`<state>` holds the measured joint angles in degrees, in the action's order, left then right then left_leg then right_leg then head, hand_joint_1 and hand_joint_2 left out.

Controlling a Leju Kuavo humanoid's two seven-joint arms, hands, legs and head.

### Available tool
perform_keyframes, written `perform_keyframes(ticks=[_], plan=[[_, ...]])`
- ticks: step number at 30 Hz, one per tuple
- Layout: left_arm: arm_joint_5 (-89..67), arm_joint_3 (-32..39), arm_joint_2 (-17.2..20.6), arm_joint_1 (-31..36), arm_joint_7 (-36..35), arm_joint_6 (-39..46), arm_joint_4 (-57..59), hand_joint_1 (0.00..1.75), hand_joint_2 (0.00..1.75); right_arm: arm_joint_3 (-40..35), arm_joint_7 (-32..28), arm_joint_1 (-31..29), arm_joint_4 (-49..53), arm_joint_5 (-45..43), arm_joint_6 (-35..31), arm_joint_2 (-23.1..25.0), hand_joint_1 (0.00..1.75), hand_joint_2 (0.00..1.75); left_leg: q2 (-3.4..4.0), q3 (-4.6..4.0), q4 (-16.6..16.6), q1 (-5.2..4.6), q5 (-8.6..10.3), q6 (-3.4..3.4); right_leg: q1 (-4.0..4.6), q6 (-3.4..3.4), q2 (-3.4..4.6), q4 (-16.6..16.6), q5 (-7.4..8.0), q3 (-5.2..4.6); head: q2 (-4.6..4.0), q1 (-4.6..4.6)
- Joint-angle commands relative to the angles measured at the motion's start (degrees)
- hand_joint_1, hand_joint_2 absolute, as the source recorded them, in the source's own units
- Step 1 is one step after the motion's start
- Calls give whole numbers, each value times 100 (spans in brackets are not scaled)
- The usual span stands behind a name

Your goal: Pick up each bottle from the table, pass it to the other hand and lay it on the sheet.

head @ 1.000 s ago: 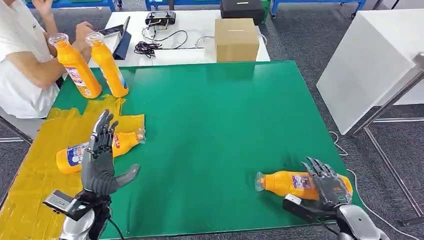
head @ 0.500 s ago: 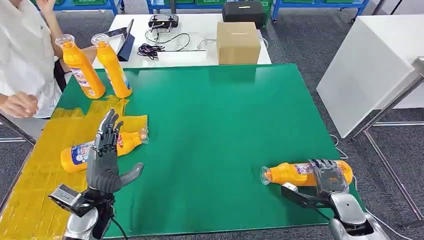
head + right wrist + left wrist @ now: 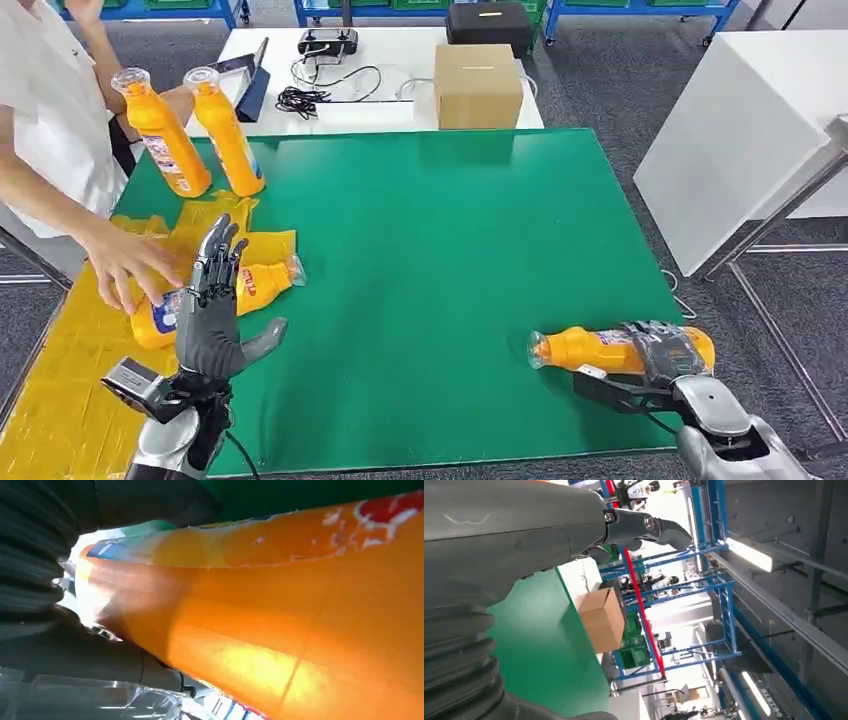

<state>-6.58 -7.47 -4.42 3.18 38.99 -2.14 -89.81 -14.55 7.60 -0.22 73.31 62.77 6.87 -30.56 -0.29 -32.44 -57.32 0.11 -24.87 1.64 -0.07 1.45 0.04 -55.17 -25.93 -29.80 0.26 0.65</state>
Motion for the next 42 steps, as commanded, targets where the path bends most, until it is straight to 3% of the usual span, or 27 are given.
perform_keyframes(ticks=[1, 3, 6, 9, 17, 24, 29, 31, 35, 42], plan=[[-111, 217, -141, -157, -184, -44, -161, 0, 175, 309, -123, -249, 4, 310, -1830, 1625, 175, 175, 25, -5, 20, 13, 7, -12, 13, -3, 21, 27, 20, 17, 0, -2], [-163, 122, -131, -240, -308, -94, -284, 0, 175, 734, -736, -55, 720, -620, -2371, 2283, 175, 175, 55, -7, 14, 11, 1, -15, 11, 3, 55, 12, 25, 32, 0, -2], [-169, 85, -137, -237, -339, -85, -292, 0, 175, 701, -665, 27, 948, -581, -2329, 2316, 175, 175, 34, -20, 4, 3, 7, -13, 3, 6, 37, -7, 15, 16, 0, -6], [-284, -233, -29, -116, -766, -162, -173, 0, 175, 1065, -1244, 99, 1258, -1280, -3080, 2833, 175, 175, 9, -31, 6, 10, 12, -23, 9, 7, 15, 0, 11, 9, 0, -9], [-561, -1183, 109, 271, -1376, -158, 128, 0, 175, 985, -1864, -261, 1167, -2337, -3556, 3529, 175, 175, -6, -66, 7, 15, 21, -25, 12, 10, -4, -6, 9, -15, 0, -2], [-541, -1214, 137, 275, -1408, -134, 106, 0, 175, 931, -1870, -291, 1099, -2344, -3584, 3541, 175, 175, -7, -74, 8, 11, 20, -25, 7, 8, -3, -5, 9, -21, 0, -2], [-440, -1474, 82, 539, -1533, -200, 325, 0, 175, 645, -2227, -654, 543, -3103, -3355, 3879, 175, 175, 0, -83, 6, 10, 21, -25, 6, 8, 6, -8, 12, -33, 0, -4], [-352, -1620, 82, 699, -1601, -197, 486, 0, 175, 371, -2422, -868, 170, -3853, -2950, 4049, 175, 175, 10, -83, 8, 12, 22, -26, 9, 7, 13, -6, 15, -35, 0, -4], [-155, -1731, 93, 895, -1627, -162, 682, 0, 175, -218, -2641, -1208, -389, -4477, -2550, 4202, 175, 175, 14, -78, 10, 16, 24, -29, 11, 6, 14, -4, 16, -31, 0, -4], [25, -1771, 156, 987, -1602, -131, 780, 0, 175, -907, -2730, -1433, -787, -5004, -2110, 4300, 175, 175, 6, -72, 14, 18, 24, -33, 15, 9, 10, -4, 11, -24, 0, -4]])
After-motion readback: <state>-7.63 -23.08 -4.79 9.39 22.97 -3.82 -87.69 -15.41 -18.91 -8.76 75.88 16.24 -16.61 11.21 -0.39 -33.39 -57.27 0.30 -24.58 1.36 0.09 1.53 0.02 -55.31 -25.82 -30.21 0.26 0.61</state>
